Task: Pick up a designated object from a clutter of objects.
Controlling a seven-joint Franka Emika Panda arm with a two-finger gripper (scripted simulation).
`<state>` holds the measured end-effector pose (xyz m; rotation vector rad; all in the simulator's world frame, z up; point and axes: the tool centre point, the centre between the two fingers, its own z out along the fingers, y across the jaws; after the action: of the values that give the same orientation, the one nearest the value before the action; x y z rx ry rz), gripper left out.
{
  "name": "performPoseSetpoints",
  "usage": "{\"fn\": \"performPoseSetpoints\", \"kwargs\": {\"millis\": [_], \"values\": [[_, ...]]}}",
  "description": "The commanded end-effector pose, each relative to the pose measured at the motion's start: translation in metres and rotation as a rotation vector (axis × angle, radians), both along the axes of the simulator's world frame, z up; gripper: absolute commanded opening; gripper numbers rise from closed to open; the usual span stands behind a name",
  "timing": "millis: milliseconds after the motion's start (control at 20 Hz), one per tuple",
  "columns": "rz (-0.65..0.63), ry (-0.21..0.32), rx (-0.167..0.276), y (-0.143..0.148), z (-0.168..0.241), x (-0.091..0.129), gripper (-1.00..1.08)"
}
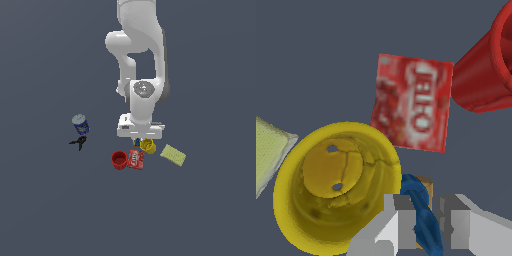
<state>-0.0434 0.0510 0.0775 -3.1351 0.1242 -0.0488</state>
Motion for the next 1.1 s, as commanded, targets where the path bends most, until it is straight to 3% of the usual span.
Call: {"fn": "performPoseSetpoints", "kwargs": {"millis": [0,150,200,300,1050], "values": [[0.002,0.032,-0.002,0.0,-0.013,-0.011,-1.0],[0.002,0.032,-0.002,0.0,-0.013,-0.011,-1.0],[0.0,0.0,0.0,0.0,0.0,0.0,-1.0],[0.0,0.0,0.0,0.0,0.001,0.0,-1.0],[0.0,0.004,0.0,-0.022,0.06,-0.014,-1.0]]}}
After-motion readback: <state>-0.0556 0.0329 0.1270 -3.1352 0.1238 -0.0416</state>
